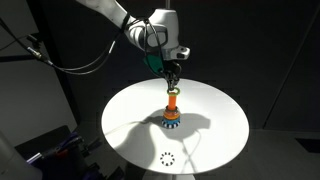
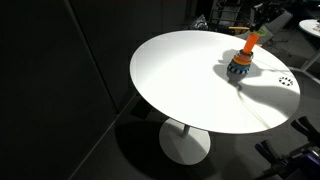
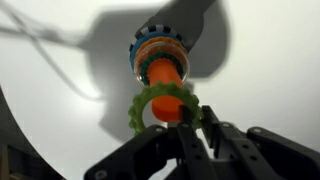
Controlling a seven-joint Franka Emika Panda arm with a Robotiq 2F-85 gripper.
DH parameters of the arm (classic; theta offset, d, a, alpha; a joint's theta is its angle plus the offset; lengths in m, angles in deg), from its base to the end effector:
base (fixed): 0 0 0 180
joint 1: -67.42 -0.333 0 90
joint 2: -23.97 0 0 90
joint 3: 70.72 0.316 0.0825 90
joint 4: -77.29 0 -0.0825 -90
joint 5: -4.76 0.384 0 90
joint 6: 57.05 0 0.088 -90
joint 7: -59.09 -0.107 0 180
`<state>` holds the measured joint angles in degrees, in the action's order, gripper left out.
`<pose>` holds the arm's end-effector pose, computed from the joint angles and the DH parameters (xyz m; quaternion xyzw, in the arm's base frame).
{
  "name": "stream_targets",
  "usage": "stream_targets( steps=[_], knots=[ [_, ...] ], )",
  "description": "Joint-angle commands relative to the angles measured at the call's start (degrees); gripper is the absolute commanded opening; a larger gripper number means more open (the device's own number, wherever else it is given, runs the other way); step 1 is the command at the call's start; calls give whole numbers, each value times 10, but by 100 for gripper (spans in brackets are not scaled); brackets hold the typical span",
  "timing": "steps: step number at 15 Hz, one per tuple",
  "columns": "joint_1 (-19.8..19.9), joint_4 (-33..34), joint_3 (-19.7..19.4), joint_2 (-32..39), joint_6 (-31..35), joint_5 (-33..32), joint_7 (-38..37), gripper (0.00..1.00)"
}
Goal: Pick up the lime green ring from the table and put it on the ring holder
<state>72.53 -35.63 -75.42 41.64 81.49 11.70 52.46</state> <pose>0.6132 -0.1031 0.3287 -0.9804 0.1817 -0.0710 0.0289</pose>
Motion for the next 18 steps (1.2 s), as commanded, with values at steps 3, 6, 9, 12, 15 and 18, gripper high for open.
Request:
stream_targets(
  steps=[3,6,9,12,15,18],
  knots=[
    [-5,38,2,31,-16,3,-22,6],
    [-7,45,2,40,-18,3,-24,7],
    [-8,51,1,44,-21,2,-25,7],
    [-9,56,-2,45,-33,-2,-32,7],
    [-8,59,-2,43,-45,-1,-36,44],
    [-7,61,-3,41,-51,0,-37,67]
  ],
)
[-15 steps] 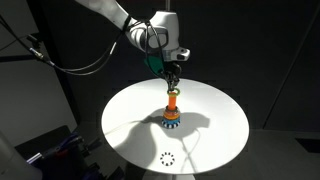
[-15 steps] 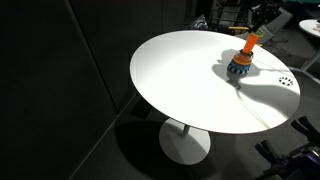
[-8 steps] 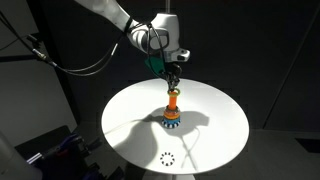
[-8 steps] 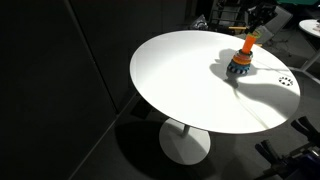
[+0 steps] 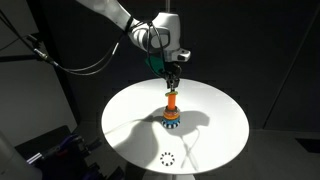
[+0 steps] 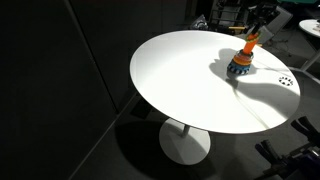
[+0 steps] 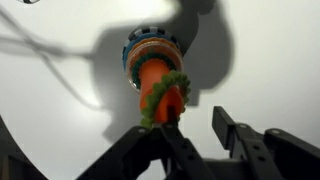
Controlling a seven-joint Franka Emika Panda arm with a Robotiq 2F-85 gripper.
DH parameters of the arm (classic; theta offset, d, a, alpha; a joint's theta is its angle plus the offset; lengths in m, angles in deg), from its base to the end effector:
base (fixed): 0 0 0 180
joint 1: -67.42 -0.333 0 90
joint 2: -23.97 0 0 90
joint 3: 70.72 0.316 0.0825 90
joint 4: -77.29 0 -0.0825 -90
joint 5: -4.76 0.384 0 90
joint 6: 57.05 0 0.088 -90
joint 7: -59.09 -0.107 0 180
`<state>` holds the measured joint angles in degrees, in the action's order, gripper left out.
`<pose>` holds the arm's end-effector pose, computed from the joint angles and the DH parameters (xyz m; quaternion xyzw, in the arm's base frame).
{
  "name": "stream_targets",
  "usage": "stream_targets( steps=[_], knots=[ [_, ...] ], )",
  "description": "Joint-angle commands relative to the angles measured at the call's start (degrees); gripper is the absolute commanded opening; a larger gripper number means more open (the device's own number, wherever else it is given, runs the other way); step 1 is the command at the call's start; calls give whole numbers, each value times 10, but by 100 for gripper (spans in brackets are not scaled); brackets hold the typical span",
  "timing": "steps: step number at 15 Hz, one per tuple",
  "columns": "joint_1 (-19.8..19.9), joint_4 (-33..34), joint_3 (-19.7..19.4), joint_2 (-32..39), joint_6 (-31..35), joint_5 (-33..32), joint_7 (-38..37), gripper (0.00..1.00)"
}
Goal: Pick up the lime green ring from the table and put it on the ring holder
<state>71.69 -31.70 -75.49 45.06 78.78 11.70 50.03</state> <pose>0.6287 -0.0955 0.3172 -0.9792 0.1941 -0.0512 0.0296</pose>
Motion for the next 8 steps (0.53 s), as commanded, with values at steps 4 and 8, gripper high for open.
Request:
stream_targets(
  steps=[4,8],
  knots=[
    [2,23,-3,8,-28,0,-13,97],
    [7,20,-4,3,-28,4,-7,100]
  ],
)
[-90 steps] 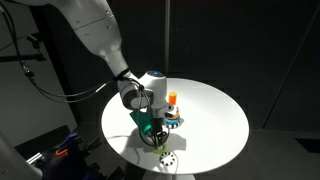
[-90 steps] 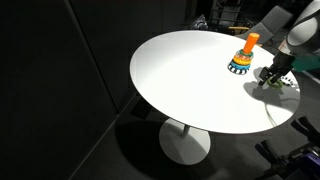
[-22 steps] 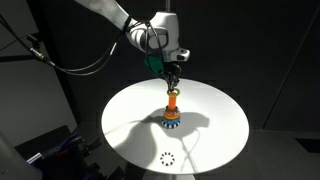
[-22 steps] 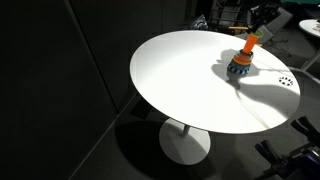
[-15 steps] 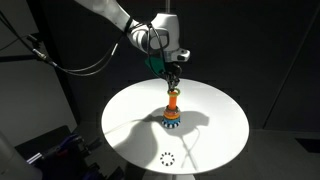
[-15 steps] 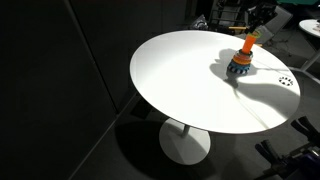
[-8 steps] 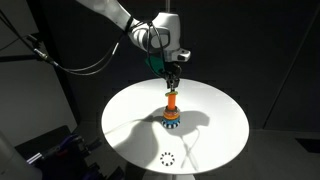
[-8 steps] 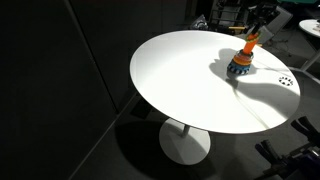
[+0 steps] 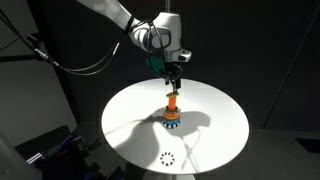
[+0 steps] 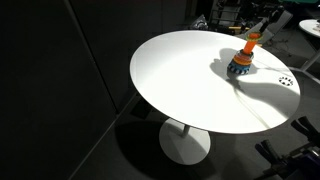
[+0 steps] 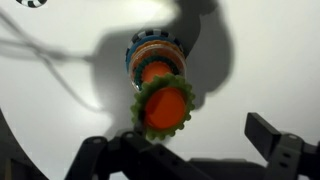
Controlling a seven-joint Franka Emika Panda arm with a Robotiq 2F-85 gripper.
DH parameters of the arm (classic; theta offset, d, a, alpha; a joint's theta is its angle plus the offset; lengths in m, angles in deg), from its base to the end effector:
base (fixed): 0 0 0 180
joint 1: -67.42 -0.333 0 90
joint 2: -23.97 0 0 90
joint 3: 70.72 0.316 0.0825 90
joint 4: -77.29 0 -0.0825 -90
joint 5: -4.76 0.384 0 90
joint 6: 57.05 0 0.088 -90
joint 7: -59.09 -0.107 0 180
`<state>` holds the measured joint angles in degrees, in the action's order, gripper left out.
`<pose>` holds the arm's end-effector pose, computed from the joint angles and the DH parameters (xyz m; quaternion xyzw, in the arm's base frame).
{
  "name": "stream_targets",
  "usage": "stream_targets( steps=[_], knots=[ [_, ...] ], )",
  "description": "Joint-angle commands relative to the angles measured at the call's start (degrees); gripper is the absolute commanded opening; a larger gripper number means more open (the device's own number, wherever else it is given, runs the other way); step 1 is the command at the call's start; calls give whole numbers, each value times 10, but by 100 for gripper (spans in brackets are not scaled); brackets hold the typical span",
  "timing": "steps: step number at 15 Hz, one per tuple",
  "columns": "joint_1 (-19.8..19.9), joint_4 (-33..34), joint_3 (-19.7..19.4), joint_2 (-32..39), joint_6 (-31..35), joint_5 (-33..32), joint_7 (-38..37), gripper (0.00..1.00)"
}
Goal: Pick up the lime green ring from the table and put it on the ring holder
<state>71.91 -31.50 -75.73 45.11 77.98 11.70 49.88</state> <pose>0.6276 -0.1001 0.3169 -0.9785 0.1989 -0.0457 0.0290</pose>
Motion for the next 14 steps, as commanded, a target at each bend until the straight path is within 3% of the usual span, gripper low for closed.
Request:
stream_targets(
  steps=[1,14],
  knots=[
    [7,17,-1,2,-21,5,-3,100],
    [29,26,-9,17,-27,10,3,100]
  ],
)
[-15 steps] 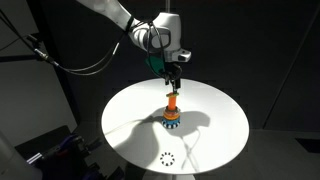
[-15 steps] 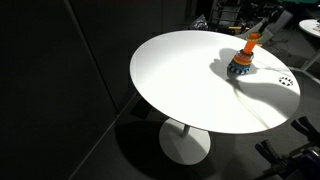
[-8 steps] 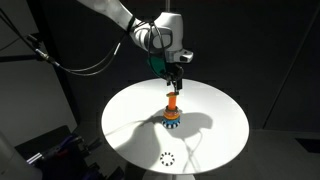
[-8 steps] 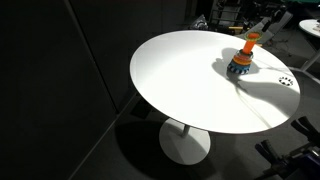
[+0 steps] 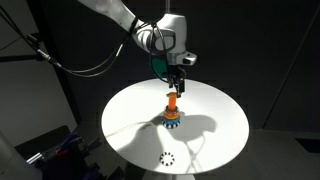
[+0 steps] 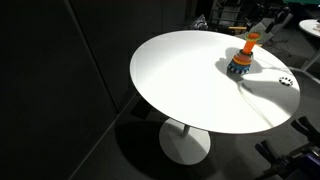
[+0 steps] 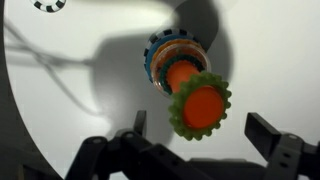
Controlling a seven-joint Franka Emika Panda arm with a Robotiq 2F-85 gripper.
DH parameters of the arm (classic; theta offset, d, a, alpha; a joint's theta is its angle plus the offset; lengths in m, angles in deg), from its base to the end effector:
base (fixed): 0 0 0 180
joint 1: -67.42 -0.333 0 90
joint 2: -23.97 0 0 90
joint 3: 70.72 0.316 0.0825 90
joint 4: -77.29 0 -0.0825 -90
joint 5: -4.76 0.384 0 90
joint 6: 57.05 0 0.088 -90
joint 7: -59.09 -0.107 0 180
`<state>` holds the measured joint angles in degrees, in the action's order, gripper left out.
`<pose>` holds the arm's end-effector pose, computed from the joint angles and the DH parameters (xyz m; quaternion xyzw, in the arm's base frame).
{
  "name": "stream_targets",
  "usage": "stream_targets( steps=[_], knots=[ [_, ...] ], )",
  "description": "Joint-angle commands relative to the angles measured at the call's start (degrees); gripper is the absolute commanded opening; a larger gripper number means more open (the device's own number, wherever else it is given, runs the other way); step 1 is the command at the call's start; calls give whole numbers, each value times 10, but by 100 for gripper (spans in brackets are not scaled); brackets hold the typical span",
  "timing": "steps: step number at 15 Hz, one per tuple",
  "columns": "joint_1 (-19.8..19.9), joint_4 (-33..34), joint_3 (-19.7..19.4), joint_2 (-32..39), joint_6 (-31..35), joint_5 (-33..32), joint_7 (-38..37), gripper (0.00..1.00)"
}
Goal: Pick up the lime green ring from the table and put it on the ring holder
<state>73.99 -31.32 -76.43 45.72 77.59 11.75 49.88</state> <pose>0.6222 -0.1299 0.3111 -0.9738 0.2224 -0.0395 0.0257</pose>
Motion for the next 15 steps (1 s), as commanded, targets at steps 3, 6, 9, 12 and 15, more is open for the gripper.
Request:
stream_targets(
  steps=[3,6,9,12,15],
  knots=[
    [12,26,-8,15,-22,7,1,100],
    [19,27,-15,17,-22,6,1,100],
    [26,27,-21,20,-22,6,2,100],
    [33,26,-24,24,-22,7,4,100],
    [39,24,-27,26,-21,7,6,100]
  ],
)
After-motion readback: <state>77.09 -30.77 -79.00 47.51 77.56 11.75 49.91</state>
